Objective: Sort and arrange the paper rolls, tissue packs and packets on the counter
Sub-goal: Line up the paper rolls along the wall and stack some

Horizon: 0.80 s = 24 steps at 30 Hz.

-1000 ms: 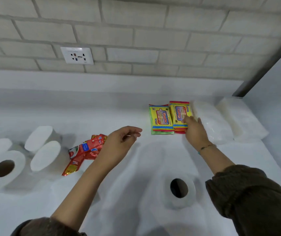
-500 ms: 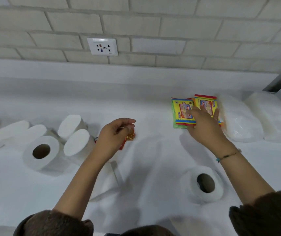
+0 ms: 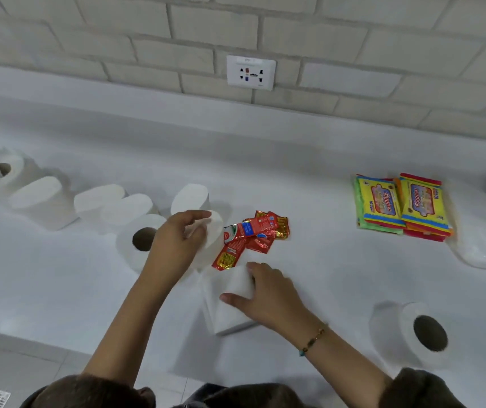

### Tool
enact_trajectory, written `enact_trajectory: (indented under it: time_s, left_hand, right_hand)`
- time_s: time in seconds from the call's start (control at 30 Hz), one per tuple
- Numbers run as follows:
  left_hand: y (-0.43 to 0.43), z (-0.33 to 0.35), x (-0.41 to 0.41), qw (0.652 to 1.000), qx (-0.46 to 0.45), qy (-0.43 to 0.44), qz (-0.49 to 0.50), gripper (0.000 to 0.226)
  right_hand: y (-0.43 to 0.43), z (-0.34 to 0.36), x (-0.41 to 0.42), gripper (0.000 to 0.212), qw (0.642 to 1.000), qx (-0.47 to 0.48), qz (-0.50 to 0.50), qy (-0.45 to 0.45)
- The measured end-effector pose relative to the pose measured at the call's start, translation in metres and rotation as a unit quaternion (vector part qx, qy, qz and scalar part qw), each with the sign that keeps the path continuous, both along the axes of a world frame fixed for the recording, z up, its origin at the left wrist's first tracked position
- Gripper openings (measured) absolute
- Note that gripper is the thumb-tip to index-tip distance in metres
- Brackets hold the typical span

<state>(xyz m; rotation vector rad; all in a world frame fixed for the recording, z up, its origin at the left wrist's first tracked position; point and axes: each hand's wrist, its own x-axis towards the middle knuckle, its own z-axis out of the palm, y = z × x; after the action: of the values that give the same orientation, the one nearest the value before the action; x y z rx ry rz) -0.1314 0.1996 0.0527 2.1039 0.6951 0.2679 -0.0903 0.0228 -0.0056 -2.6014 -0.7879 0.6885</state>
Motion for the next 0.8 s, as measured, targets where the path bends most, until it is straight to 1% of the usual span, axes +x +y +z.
enact_trajectory:
  time_s: [0.07,0.13,0.2,0.23,0.3,0.33,0.4,0.43,0.5,0.6,0.7,0.77,0.8]
  left_hand:
    - [0.003,-0.011,-0.002,0.997,0.073,0.023,-0.012,0.03]
    - [0.003,-0.021,-0.002,0.986,0.154,0.064,-0.027,0.047]
    - [0.0,-0.029,-0.002,0.977,0.193,0.085,-0.037,0.067]
    - [-0.003,-0.032,-0.001,0.974,0.207,0.086,-0.038,0.074]
    - [-0.006,-0.035,0.001,0.967,0.236,0.087,-0.035,0.077]
    - [-0.007,-0.036,0.002,0.964,0.249,0.089,-0.034,0.077]
    - [-0.008,-0.033,0.004,0.961,0.259,0.088,-0.034,0.079]
    - [-0.007,-0.03,0.005,0.965,0.248,0.081,-0.033,0.08]
    - [-0.007,-0.02,0.008,0.979,0.196,0.05,-0.026,0.079]
    - [-0.011,-0.003,0.021,0.988,0.147,-0.022,-0.03,0.07]
    - [-0.023,0.008,0.049,0.987,0.128,-0.071,-0.066,0.065]
    - [-0.034,0.007,0.072,0.985,0.119,-0.082,-0.091,0.064]
    - [-0.039,0.006,0.083,0.985,0.113,-0.083,-0.101,0.063]
  right_hand:
    - [0.008,-0.005,-0.008,0.086,1.0,-0.002,-0.013,0.014]
    - [0.015,-0.003,-0.009,0.082,0.997,0.018,-0.039,0.057]
    - [0.018,0.003,-0.005,0.08,0.985,0.05,-0.079,0.143]
    - [0.017,0.006,-0.002,0.079,0.976,0.062,-0.098,0.187]
    - [0.012,0.01,0.005,0.078,0.958,0.073,-0.131,0.244]
    - [0.006,0.012,0.01,0.075,0.952,0.083,-0.15,0.252]
    - [-0.007,0.017,0.02,0.066,0.943,0.114,-0.195,0.244]
    - [-0.014,0.023,0.026,0.06,0.935,0.134,-0.225,0.238]
    - [-0.029,0.033,0.04,0.051,0.907,0.194,-0.298,0.224]
    - [-0.048,0.047,0.063,0.044,0.855,0.299,-0.395,0.156]
    - [-0.053,0.056,0.094,0.045,0.802,0.37,-0.464,0.071]
    - [-0.05,0.06,0.116,0.046,0.778,0.4,-0.484,0.025]
    - [-0.046,0.059,0.126,0.046,0.774,0.403,-0.489,-0.003]
